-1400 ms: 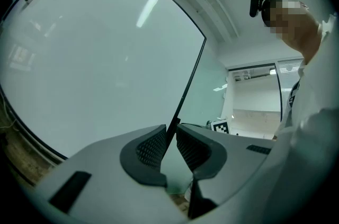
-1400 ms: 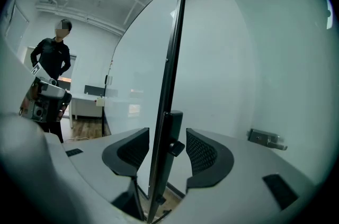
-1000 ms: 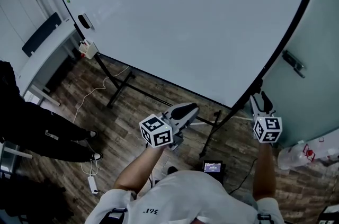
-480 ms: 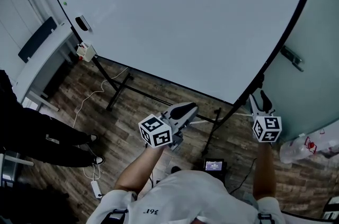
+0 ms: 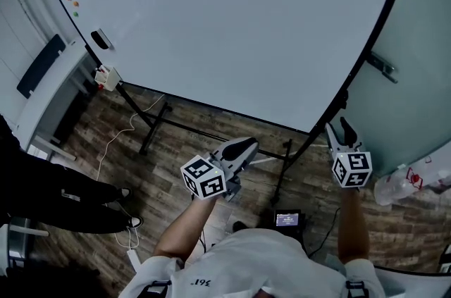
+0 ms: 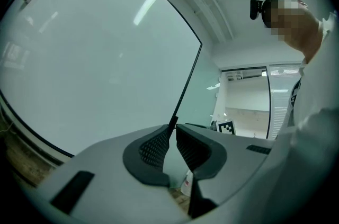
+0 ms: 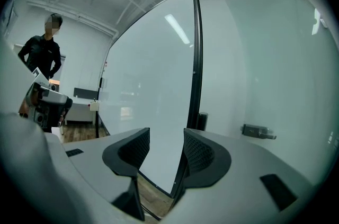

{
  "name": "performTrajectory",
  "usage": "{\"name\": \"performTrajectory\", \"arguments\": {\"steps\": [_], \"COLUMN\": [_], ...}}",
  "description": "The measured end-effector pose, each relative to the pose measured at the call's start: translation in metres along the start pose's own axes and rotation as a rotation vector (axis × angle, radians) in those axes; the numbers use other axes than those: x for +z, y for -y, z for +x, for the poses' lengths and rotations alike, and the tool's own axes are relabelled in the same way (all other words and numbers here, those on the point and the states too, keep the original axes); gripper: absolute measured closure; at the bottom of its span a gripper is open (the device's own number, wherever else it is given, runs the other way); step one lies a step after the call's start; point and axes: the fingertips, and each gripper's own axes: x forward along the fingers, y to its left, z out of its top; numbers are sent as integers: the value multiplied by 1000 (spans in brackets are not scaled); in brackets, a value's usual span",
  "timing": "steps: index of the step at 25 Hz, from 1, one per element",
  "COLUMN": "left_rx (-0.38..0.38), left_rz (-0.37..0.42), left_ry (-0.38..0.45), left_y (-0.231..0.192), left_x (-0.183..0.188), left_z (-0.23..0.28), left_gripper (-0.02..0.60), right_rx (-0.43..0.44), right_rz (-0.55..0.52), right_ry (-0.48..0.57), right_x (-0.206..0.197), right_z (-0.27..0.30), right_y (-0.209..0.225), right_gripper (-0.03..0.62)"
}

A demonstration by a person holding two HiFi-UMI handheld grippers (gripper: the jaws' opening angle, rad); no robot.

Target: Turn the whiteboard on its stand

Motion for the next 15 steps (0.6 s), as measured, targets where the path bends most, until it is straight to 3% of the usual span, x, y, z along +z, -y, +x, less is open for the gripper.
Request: {"name": "performTrajectory", "arguments": {"steps": [15], "left_rx": [14], "left_rz": [13], "left_ry": [-5], "left_y": [22], "left_x": [-8], "left_z": [14], "left_gripper": [532], "right_rx": [90], "right_rz": [19], "right_ry": [40], "right_x": [7], "right_z": [-32], "right_y": [-28], "right_gripper": [438]}}
